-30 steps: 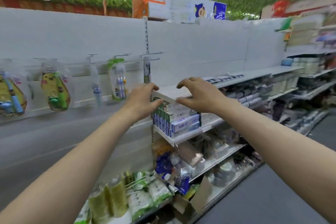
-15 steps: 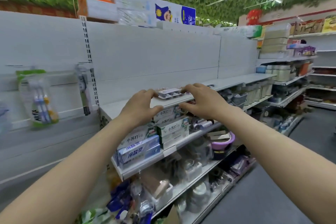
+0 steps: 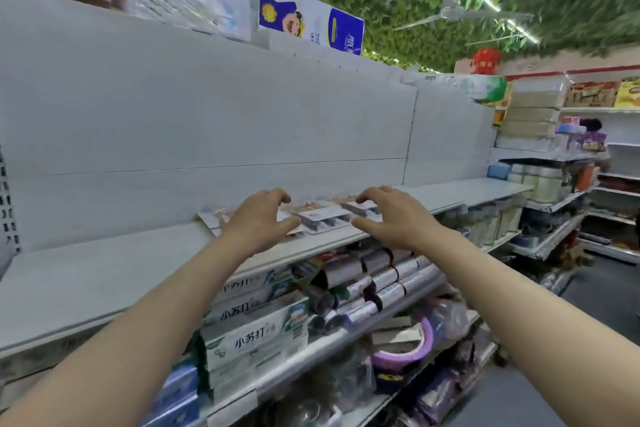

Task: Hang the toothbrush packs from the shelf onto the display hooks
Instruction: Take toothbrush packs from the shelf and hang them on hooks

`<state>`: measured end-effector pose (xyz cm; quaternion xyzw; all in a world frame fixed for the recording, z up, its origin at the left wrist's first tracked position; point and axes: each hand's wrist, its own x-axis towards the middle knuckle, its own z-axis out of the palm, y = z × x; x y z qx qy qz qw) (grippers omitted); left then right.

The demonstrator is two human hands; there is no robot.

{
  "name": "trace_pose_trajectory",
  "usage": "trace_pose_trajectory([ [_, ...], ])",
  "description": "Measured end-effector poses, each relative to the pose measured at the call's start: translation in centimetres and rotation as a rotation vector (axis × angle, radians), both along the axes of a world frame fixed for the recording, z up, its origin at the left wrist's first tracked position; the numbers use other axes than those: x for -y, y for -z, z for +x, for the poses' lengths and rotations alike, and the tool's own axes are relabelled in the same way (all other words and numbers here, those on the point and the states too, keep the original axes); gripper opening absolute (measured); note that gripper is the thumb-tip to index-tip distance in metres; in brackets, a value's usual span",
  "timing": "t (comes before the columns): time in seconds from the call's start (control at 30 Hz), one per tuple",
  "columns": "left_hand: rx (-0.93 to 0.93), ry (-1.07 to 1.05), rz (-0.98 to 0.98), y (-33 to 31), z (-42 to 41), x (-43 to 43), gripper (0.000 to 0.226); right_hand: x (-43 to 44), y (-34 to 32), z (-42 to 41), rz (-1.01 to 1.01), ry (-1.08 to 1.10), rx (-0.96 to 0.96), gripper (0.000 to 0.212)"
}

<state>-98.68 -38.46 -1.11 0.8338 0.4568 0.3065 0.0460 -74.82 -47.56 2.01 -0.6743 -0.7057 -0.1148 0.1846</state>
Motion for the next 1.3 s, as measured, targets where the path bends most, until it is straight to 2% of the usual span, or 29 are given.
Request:
trace_pose_trajectory([
  [0.23, 0.008, -0.16, -0.04, 1.2, 6.5, -7.6, 0.056, -10.6, 2.0, 8.9, -0.061, -0.079, -0.09, 0.055],
  [0.43, 0.108, -0.383, -0.061, 3.1, 10.5, -10.5, 0.057, -19.3, 3.3, 14.5, -0.11, -0.24, -0.128, 0.051],
  [0.53, 0.138, -0.538, -0.057, 3.8, 11.1, -10.5, 0.059, -22.5, 3.5, 14.6, -0.13, -0.375, -0.137, 0.052],
  [0.67, 0.076, -0.808, -0.071, 4.0, 9.7, -9.2, 0.062, -25.1, 3.7, 12.0, -0.151, -0.556, -0.161, 0.052],
  [0.8, 0.087, -1.001, -0.176, 4.3, 7.6, -7.9, 0.072, -26.0, 4.6, 8.4, -0.197, -0.671, -0.179, 0.051],
  [1.03, 0.097, -1.072, -0.317, 3.9, 6.2, -9.0, 0.084, -26.6, 6.1, 3.4, -0.262, -0.738, -0.224, 0.052],
  [1.17, 0.057, -1.052, -0.409, 3.4, 4.2, -9.8, 0.083, -26.7, 6.7, 2.0, -0.289, -0.715, -0.223, 0.054],
  [1.3, 0.106, -1.012, -0.487, 2.9, 0.8, -9.4, 0.07, -27.0, 6.9, 0.6, -0.292, -0.684, -0.237, 0.055],
])
